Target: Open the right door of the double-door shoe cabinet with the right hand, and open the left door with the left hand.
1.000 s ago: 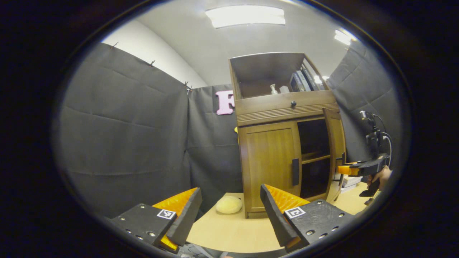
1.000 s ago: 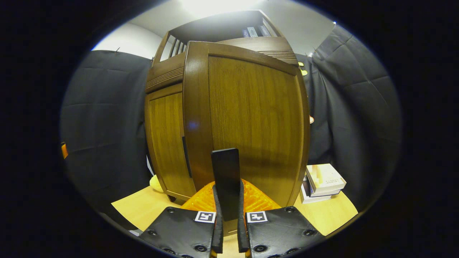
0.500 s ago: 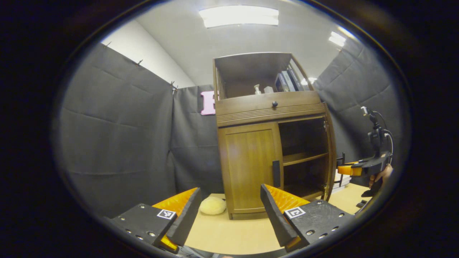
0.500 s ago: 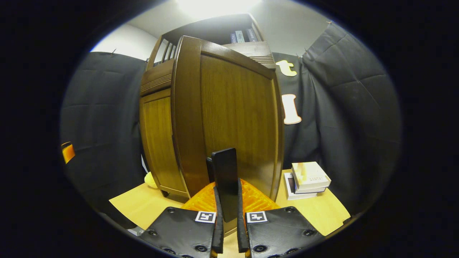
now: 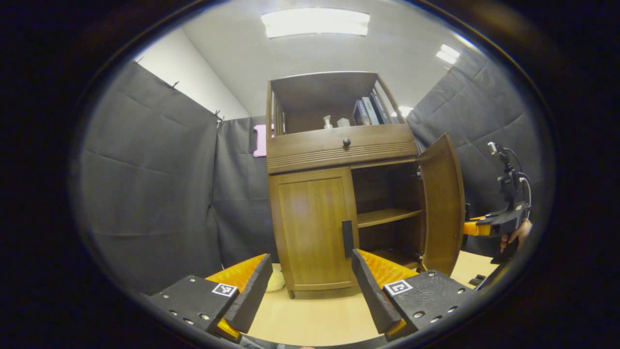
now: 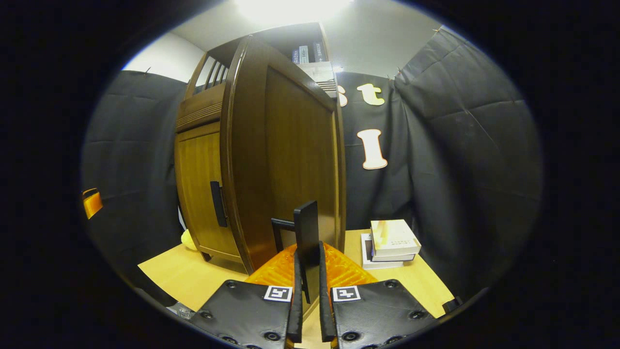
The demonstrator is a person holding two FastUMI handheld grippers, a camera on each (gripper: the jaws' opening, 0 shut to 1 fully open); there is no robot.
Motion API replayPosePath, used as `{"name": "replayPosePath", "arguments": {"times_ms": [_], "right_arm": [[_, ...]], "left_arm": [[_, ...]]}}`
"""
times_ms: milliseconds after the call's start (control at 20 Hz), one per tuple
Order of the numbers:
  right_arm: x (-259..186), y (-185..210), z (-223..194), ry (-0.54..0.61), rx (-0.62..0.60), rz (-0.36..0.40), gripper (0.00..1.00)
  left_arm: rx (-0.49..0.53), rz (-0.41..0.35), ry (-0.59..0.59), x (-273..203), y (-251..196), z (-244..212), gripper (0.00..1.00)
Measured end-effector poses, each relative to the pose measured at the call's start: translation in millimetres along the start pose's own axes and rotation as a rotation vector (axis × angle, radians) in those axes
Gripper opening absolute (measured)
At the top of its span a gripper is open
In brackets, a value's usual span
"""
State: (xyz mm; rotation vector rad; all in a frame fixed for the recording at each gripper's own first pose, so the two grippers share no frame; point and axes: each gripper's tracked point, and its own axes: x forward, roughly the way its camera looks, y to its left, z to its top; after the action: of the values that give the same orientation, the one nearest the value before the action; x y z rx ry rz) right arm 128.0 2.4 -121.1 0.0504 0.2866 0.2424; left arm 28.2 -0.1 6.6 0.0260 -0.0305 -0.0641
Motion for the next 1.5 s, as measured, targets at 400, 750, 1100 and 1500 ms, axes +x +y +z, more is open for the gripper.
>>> {"name": "replayPosePath", "arguments": {"times_ms": [400,750,1100,1500], "right_arm": [[-4.6,-48.3,3.0,0.008,0.004,-0.024,0.15],[-27.6,-84.1,7.5,-0.017,0.030,-0.081,0.09],[-72.0,-86.4,32.2,-0.086,-0.010,-0.165,0.22],[-125.2,-96.1,49.2,-0.145,-0.049,-0.320,0.92]], "left_arm": [[0.019,0.002,-0.008,3.4,0.4,-0.5,0.95],[-0.008,-0.042,0.004,9.0,-13.0,-1.3,0.95],[-0.068,-0.114,-0.010,26.2,-32.2,1.9,0.96],[-0.081,-0.169,-0.002,43.6,-40.5,-6.2,0.96]]}}
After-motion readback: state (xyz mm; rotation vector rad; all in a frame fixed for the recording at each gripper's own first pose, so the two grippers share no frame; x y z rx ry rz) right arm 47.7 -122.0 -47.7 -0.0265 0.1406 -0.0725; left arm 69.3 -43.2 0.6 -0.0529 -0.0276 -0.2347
